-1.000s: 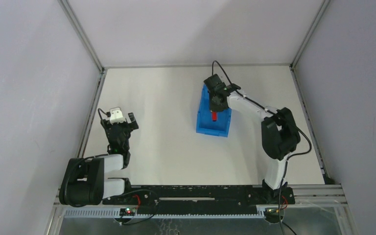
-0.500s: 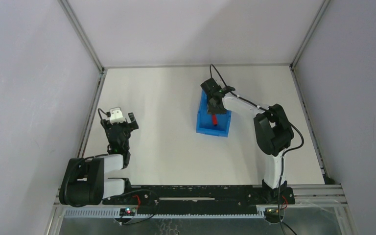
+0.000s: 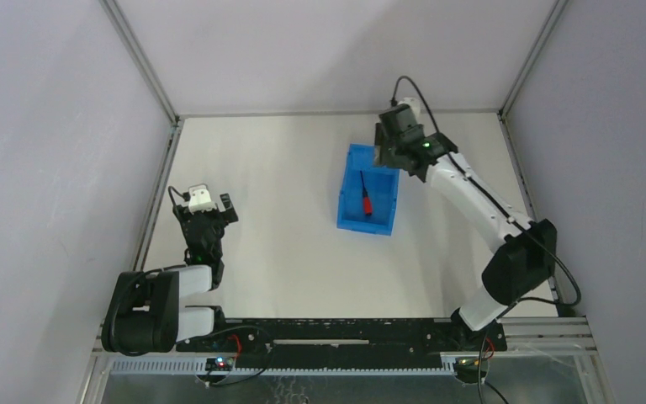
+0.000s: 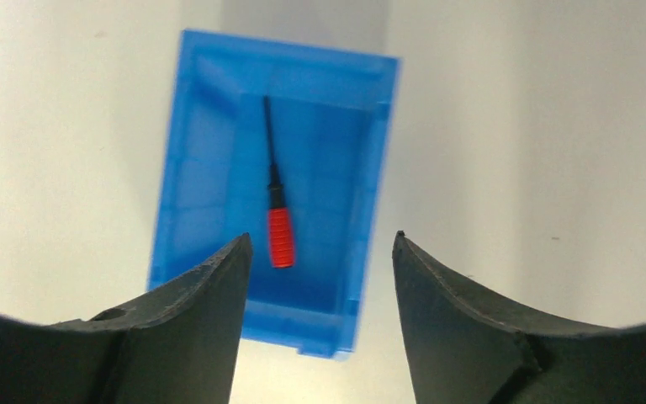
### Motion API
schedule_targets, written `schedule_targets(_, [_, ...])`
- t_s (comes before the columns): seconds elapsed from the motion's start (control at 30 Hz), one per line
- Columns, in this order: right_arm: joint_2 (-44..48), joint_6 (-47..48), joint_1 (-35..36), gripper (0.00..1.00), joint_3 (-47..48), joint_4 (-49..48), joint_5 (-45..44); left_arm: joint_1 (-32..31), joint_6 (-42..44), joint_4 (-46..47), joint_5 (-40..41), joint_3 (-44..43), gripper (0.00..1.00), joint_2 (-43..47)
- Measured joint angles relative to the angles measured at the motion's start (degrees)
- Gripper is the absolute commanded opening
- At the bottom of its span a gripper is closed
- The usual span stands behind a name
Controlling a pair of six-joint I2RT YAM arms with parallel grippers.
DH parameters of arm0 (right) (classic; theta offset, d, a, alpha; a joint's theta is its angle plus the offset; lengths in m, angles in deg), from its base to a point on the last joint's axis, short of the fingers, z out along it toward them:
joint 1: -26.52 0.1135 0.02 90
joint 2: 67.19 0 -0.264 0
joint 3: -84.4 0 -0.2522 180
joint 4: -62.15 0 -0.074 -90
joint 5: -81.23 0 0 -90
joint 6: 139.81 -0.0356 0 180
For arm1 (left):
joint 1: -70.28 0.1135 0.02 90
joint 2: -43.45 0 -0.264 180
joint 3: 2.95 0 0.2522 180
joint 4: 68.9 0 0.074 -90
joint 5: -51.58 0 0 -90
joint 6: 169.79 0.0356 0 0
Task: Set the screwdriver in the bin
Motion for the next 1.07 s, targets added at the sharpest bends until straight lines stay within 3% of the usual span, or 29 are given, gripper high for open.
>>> schedule_targets(0.03, [1.0, 0.8, -1.1, 0.82, -0.1, 0.3, -0.1, 0.0, 0.0, 0.0, 0.0, 0.0, 1.00, 0.0])
schedule_targets(0.07, [2.0, 1.7, -2.6, 0.96, -0.4, 0.4, -0.2, 0.0, 0.0, 0.0, 0.0, 0.0, 1.00, 0.0])
schedule_targets(0.1, [2.9, 2.6, -4.2, 0.99, -1.0, 0.3, -0.2, 0.0, 0.0, 0.0, 0.0, 0.0, 1.00, 0.0])
schedule_targets(0.4, [10.3, 10.6, -26.3, 1.00, -11.0, -0.7, 5.7, 0.0, 0.0, 0.0, 0.0, 0.0, 1.00, 0.0])
schedule_targets(0.57, [12.0, 13.2, -36.0, 1.00, -12.0, -2.8, 10.6, 0.0, 0.0, 0.0, 0.0, 0.0, 1.00, 0.0])
schedule_targets(1.07, [12.9, 14.6, -33.6, 1.00, -15.1, -7.3, 9.8, 0.0, 0.0, 0.0, 0.0, 0.0, 1.00, 0.0])
